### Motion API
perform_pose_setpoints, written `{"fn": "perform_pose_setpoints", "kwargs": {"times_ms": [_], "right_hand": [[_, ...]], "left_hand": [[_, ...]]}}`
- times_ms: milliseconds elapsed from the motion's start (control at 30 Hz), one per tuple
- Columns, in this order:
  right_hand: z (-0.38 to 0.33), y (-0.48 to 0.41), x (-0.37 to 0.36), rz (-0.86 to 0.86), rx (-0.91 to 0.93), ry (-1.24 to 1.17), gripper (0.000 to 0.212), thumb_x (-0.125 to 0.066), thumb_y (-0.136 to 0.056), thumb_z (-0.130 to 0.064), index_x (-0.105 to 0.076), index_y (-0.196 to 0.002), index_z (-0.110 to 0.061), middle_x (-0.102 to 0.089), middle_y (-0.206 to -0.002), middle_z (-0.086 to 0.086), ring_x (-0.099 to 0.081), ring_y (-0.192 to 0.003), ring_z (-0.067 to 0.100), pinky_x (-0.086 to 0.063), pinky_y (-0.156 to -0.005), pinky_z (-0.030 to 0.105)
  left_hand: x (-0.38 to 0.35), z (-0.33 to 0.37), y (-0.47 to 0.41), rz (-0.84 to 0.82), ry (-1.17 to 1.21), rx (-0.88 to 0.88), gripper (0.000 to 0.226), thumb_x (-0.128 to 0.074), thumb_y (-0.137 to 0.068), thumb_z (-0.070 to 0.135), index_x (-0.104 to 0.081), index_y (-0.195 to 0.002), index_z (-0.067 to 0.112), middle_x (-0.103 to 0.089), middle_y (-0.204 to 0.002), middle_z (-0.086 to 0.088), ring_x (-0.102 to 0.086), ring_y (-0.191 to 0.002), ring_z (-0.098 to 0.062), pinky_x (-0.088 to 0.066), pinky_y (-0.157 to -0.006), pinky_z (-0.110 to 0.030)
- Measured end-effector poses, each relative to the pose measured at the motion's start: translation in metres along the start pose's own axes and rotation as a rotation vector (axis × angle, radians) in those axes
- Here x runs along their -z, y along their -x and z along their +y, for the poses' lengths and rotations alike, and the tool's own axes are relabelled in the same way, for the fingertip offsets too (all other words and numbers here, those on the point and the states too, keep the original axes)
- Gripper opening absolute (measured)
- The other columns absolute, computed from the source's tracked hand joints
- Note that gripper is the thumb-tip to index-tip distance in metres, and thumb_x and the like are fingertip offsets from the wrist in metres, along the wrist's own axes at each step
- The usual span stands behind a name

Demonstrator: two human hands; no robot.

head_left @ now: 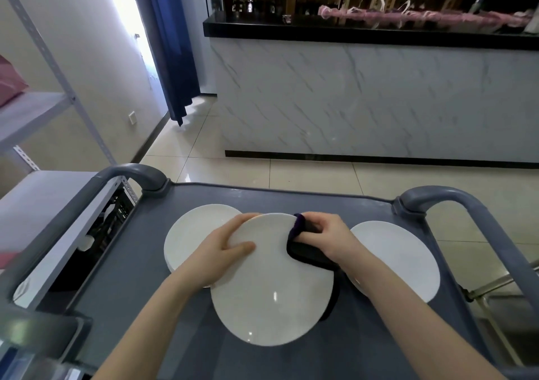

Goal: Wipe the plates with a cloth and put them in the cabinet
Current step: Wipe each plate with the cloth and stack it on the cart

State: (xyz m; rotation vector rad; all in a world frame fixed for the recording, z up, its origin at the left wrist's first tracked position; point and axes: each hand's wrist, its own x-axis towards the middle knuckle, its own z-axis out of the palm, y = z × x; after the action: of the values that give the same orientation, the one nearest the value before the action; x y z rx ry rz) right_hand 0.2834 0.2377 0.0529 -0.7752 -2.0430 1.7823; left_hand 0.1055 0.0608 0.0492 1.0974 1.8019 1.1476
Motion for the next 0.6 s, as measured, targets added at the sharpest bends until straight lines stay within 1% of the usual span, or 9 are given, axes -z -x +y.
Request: {"fn": "perform_pose_setpoints", "kwargs": {"times_ms": [67,133,200,267,333,400,467,533,600], "right_hand": [[-0.006,-0.005,0.003,0.024,0.026,-0.024,0.021,-0.074,-0.082,-0.003,-0.076,-0.094,-0.02,-0.077,-0.094,-0.002,-0.072,-0.09,0.01,-0.055,-0.078,0.021],[-0.006,-0.007,0.007,0.132,0.042,-0.123,0.022,-0.071,-0.084,0.0,-0.076,-0.096,-0.017,-0.077,-0.095,0.001,-0.072,-0.09,0.013,-0.054,-0.077,0.022],[0.001,-0.007,0.006,0.287,-0.002,-0.327,0.022,-0.067,-0.085,0.002,-0.074,-0.103,-0.009,-0.076,-0.1,0.008,-0.071,-0.093,0.021,-0.055,-0.082,0.031],[0.012,-0.005,-0.002,0.435,-0.108,-0.567,0.021,-0.064,-0.087,0.002,-0.072,-0.105,-0.007,-0.074,-0.105,0.014,-0.07,-0.095,0.027,-0.055,-0.086,0.038],[0.022,0.0,-0.016,0.511,-0.215,-0.7,0.018,-0.064,-0.088,0.0,-0.072,-0.101,-0.009,-0.073,-0.105,0.016,-0.069,-0.093,0.028,-0.055,-0.087,0.04],[0.029,0.005,-0.025,0.524,-0.281,-0.725,0.018,-0.065,-0.088,0.0,-0.072,-0.102,-0.009,-0.073,-0.105,0.016,-0.068,-0.096,0.03,-0.054,-0.091,0.043],[0.029,0.009,-0.023,0.5,-0.293,-0.668,0.02,-0.066,-0.087,0.002,-0.072,-0.104,-0.006,-0.074,-0.105,0.014,-0.069,-0.098,0.031,-0.054,-0.092,0.044],[0.022,0.008,-0.013,0.435,-0.252,-0.571,0.021,-0.065,-0.086,0.003,-0.072,-0.104,-0.005,-0.075,-0.104,0.014,-0.07,-0.097,0.03,-0.055,-0.09,0.042],[0.011,0.005,-0.002,0.357,-0.168,-0.428,0.021,-0.066,-0.085,0.003,-0.073,-0.102,-0.005,-0.075,-0.102,0.013,-0.071,-0.095,0.028,-0.057,-0.086,0.038]], "left_hand": [[-0.002,0.003,-0.005,0.058,0.02,-0.02,0.053,-0.065,-0.097,0.027,-0.048,-0.128,0.067,-0.062,-0.117,0.036,-0.064,-0.101,0.007,-0.053,-0.074,-0.01],[-0.004,-0.002,-0.007,0.199,0.186,0.011,0.054,-0.067,-0.096,0.03,-0.047,-0.127,0.069,-0.073,-0.108,0.019,-0.071,-0.094,-0.004,-0.056,-0.071,-0.019],[-0.007,-0.009,-0.006,0.345,0.287,0.042,0.054,-0.07,-0.089,0.036,-0.046,-0.126,0.068,-0.077,-0.099,0.008,-0.073,-0.091,-0.01,-0.056,-0.076,-0.027],[-0.02,-0.013,-0.004,0.411,0.397,0.052,0.058,-0.07,-0.08,0.04,-0.044,-0.124,0.067,-0.076,-0.106,0.011,-0.073,-0.095,-0.008,-0.057,-0.078,-0.03],[-0.038,-0.017,-0.005,0.472,0.476,0.033,0.06,-0.069,-0.08,0.037,-0.044,-0.129,0.06,-0.068,-0.119,0.019,-0.067,-0.106,-0.003,-0.057,-0.082,-0.028],[-0.049,-0.016,-0.009,0.565,0.477,0.03,0.051,-0.066,-0.09,0.031,-0.045,-0.131,0.053,-0.059,-0.127,0.023,-0.059,-0.117,-0.005,-0.052,-0.09,-0.032],[-0.049,-0.016,-0.012,0.608,0.443,0.059,0.043,-0.058,-0.1,0.022,-0.046,-0.13,0.05,-0.058,-0.126,0.023,-0.058,-0.119,-0.011,-0.052,-0.091,-0.036],[-0.038,-0.017,-0.01,0.577,0.357,0.036,0.041,-0.056,-0.101,0.023,-0.047,-0.13,0.05,-0.061,-0.12,0.026,-0.06,-0.115,-0.007,-0.051,-0.084,-0.028],[-0.023,-0.013,-0.006,0.451,0.227,0.0,0.04,-0.058,-0.094,0.036,-0.048,-0.123,0.061,-0.062,-0.113,0.034,-0.06,-0.106,0.006,-0.048,-0.077,-0.019]]}}
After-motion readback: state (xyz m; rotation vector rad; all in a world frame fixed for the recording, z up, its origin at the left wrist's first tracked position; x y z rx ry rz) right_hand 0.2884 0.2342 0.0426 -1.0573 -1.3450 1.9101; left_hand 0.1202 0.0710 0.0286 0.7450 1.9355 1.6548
